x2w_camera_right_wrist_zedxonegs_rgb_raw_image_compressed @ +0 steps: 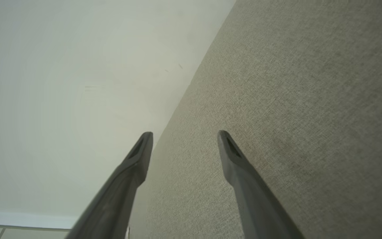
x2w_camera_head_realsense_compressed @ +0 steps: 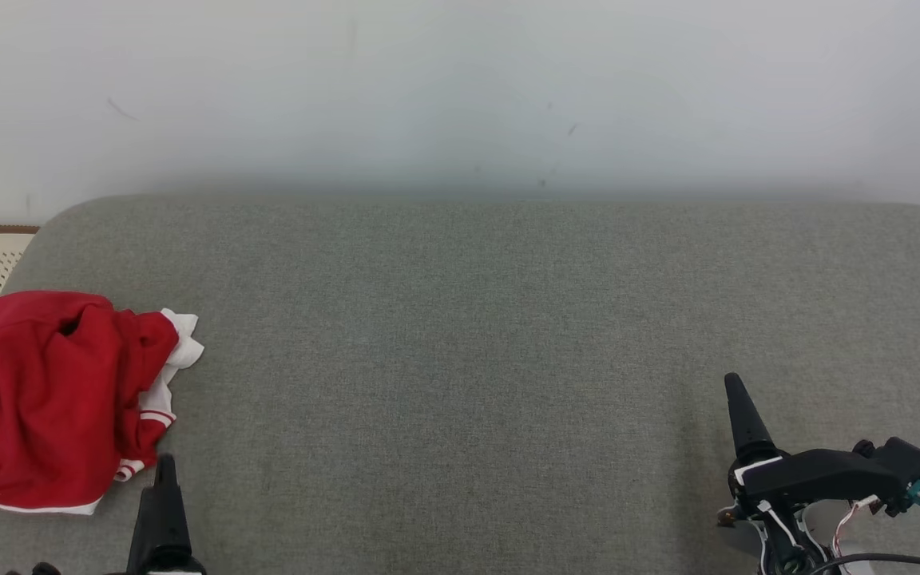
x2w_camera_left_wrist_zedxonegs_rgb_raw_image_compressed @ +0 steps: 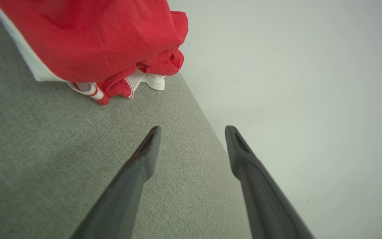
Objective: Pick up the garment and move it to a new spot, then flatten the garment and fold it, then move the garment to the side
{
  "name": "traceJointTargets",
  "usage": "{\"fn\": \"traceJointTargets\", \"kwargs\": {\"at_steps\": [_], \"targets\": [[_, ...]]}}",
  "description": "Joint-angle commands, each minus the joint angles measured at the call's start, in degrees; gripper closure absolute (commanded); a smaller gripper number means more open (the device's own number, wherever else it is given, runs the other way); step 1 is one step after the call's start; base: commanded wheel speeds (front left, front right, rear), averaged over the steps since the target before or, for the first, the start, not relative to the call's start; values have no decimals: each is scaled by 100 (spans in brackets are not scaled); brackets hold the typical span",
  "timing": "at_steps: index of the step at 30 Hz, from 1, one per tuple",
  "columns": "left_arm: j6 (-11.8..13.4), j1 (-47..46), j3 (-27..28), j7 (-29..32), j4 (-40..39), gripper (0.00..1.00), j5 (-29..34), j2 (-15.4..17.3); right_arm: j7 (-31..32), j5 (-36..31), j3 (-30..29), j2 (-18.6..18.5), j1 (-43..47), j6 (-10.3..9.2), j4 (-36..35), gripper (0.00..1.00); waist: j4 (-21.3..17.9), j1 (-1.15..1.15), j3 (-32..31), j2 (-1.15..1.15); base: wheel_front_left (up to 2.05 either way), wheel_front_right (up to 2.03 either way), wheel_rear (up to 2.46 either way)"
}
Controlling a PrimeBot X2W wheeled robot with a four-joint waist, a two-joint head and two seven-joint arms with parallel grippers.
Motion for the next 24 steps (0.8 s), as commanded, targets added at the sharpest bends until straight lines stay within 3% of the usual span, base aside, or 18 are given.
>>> {"fn": "traceJointTargets", "kwargs": {"at_steps": [1,24], "targets": [[32,16,-29,-62,-154,0,269,37,-77,-260,91,-19,-68,3,-162,0,-1,0,-2,0,0,0,0],[499,337,-282,-322,-503,0,2626,127,-622,-2702,594,-29,207,3,-482,0,6,0,-32,0,0,0,0]]}}
